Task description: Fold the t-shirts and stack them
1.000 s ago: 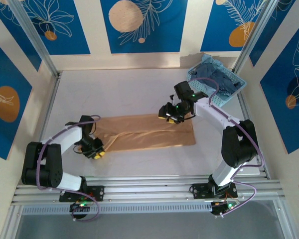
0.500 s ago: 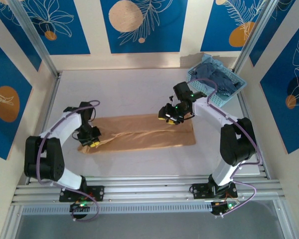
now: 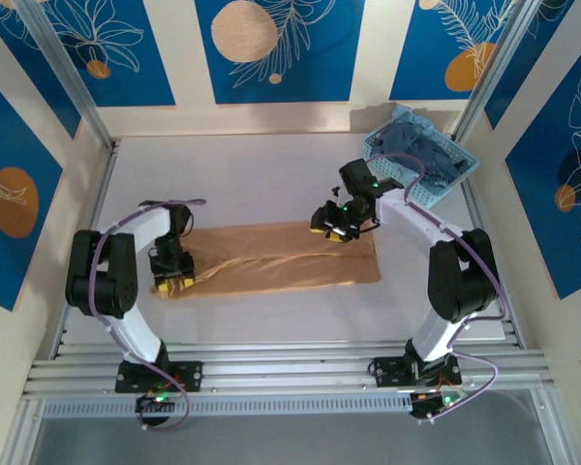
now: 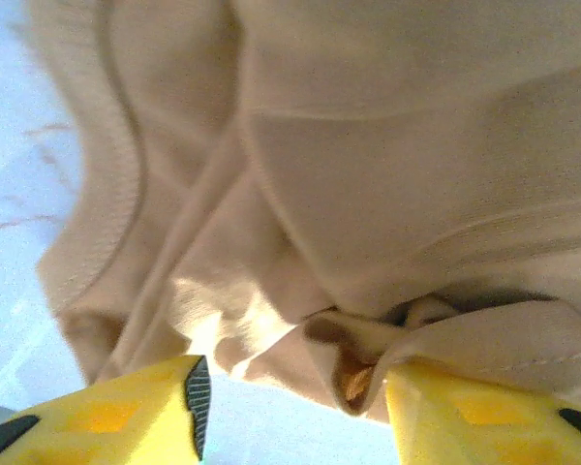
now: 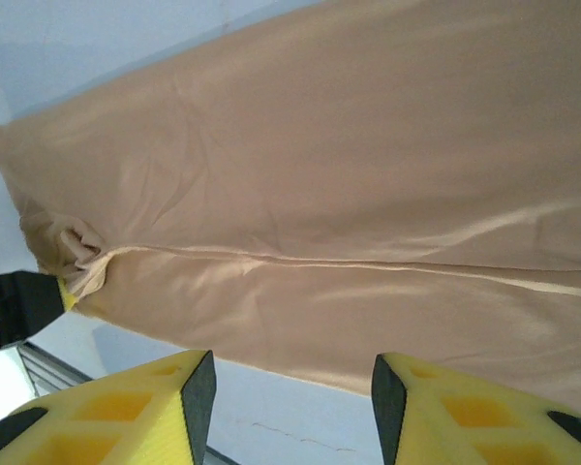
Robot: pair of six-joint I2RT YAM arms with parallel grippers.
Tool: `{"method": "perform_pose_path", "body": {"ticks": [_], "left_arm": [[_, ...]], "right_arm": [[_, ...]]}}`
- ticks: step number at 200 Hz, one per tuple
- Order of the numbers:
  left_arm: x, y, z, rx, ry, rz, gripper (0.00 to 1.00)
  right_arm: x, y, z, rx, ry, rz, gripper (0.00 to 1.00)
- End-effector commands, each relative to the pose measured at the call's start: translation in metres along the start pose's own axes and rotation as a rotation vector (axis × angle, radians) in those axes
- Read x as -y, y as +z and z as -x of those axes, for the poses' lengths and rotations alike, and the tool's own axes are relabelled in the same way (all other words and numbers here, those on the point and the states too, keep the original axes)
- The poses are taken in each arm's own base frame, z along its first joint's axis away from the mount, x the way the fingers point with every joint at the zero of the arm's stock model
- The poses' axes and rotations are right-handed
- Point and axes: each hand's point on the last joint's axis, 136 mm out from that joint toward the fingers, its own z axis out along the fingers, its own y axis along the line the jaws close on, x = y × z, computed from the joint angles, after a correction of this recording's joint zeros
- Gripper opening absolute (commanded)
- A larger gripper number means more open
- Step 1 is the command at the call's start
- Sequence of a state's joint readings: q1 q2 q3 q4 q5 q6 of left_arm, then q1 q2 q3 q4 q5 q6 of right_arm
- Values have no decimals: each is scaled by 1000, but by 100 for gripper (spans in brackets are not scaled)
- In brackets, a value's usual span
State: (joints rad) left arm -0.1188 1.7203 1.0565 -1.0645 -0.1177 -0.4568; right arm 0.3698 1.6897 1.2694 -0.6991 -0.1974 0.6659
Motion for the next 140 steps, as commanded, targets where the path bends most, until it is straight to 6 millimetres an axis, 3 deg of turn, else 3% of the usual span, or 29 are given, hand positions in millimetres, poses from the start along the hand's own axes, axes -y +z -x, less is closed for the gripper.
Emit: {"method": "perform_pose_path", "body": {"ticks": [1, 15, 34, 57, 78, 107, 140], "left_arm": [[-16, -43, 3, 135, -17, 53, 53], [-9, -64, -1, 189, -72, -23, 53], [16, -76, -10, 192, -169, -184, 48], [54, -70, -8, 154, -268, -350, 45], [72, -54, 5, 110, -324, -386, 41], [73, -29, 22, 86, -310, -302, 35], [54, 2, 18, 37, -291, -176, 29]], "right_arm": [[31, -8, 1, -3, 93, -78, 49], [44, -11, 8, 8, 120, -98, 48], [62, -12, 20, 20, 142, -137, 45], [82, -4, 33, 4, 140, -216, 43], [95, 7, 43, -23, 120, -296, 40], [112, 17, 54, -44, 120, -392, 39], [135, 23, 53, -98, 158, -503, 36]]}}
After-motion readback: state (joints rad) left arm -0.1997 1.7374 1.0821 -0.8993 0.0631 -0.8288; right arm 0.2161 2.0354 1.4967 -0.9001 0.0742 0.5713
